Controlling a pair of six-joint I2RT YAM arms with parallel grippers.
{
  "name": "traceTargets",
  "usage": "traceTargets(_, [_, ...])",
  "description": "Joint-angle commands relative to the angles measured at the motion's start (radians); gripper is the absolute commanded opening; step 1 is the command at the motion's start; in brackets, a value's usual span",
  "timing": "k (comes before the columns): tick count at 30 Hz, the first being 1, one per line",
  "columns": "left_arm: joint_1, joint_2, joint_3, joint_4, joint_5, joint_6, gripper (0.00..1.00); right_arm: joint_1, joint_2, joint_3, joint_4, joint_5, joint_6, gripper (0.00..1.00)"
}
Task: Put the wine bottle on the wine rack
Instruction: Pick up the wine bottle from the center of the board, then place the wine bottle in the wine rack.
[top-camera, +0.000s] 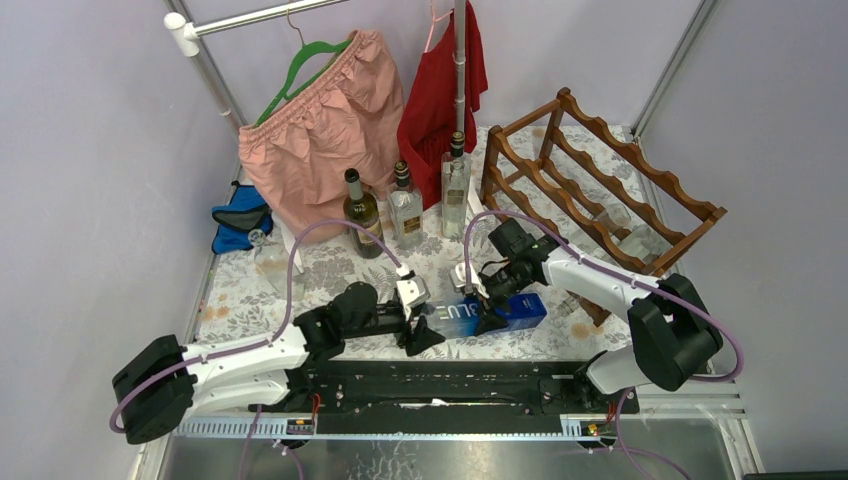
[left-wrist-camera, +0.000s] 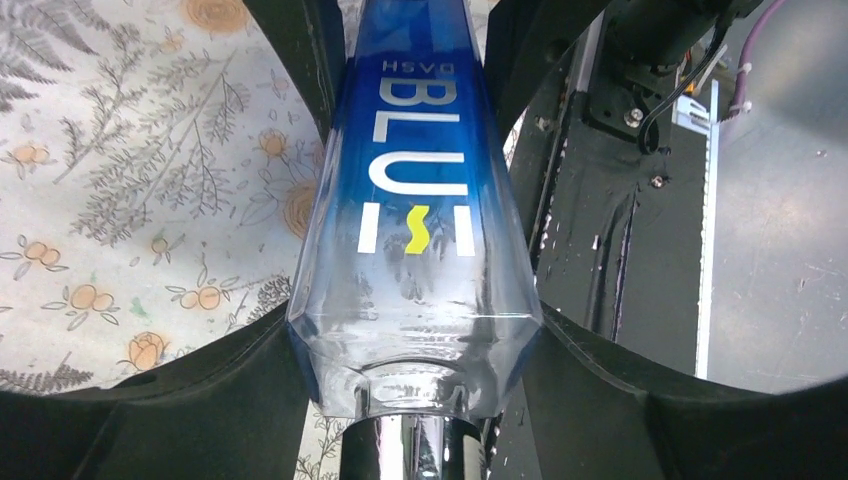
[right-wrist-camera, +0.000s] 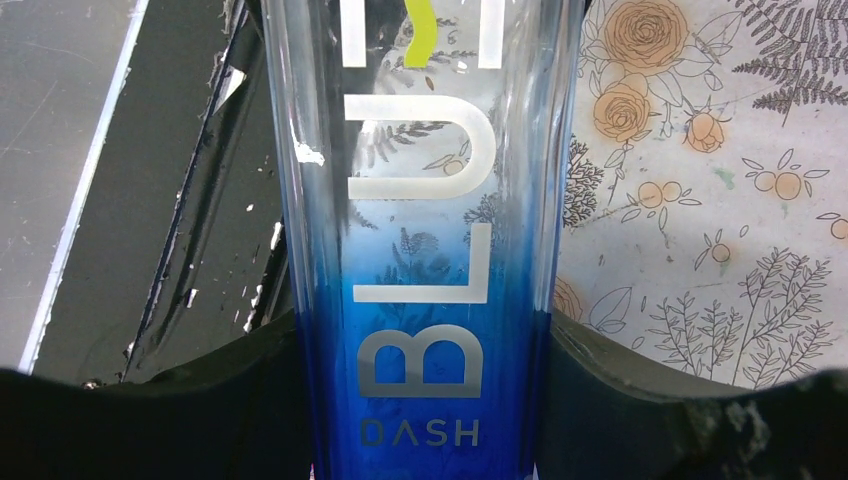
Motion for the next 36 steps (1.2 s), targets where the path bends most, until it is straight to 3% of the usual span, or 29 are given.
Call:
traceTargets(1, [-0.004, 0.035, -0.008, 0.082, 0.021, -0.025, 0.76, 0.017, -0.003, 0.047, -0.010, -0.077, 0.020, 0.00])
traceTargets(13, [-0.001, 0.042, -0.035, 0.177, 0.028, -0.099, 0.79, 0.023, 0.007, 0.049, -0.017, -0.073, 0.015, 0.00])
traceTargets(20, [0.011, 0.086, -0.029, 0.177, 0.079, -0.130, 0.73, 0.023, 0.011, 0.052, -0.022, -0.079, 0.015, 0.00])
traceTargets(22, [0.018, 0.099, -0.025, 0.180, 0.104, -0.134, 0.58, 0.023, 0.013, 0.053, -0.024, -0.083, 0.015, 0.00])
traceTargets(25, [0.035, 0.120, -0.013, 0.161, 0.135, -0.155, 0.12, 0.023, 0.017, 0.055, -0.030, -0.089, 0.015, 0.02])
traceTargets(26, [0.039, 0.125, -0.010, 0.156, 0.144, -0.162, 0.02, 0.023, 0.019, 0.056, -0.031, -0.092, 0.016, 0.03])
traceTargets(27, [0.042, 0.128, -0.010, 0.151, 0.145, -0.174, 0.00, 0.023, 0.021, 0.056, -0.032, -0.095, 0.018, 0.05])
traceTargets(29, [0.051, 0.128, -0.016, 0.157, 0.150, -0.208, 0.00, 0.023, 0.027, 0.058, -0.023, -0.107, 0.039, 0.11])
traceTargets(31, [0.067, 0.121, -0.027, 0.176, 0.157, -0.254, 0.00, 0.023, 0.034, 0.059, -0.004, -0.119, 0.088, 0.27])
traceTargets(36, [0.122, 0.075, -0.086, 0.253, 0.171, -0.387, 0.00, 0.024, 0.073, 0.090, 0.008, -0.107, 0.195, 0.85])
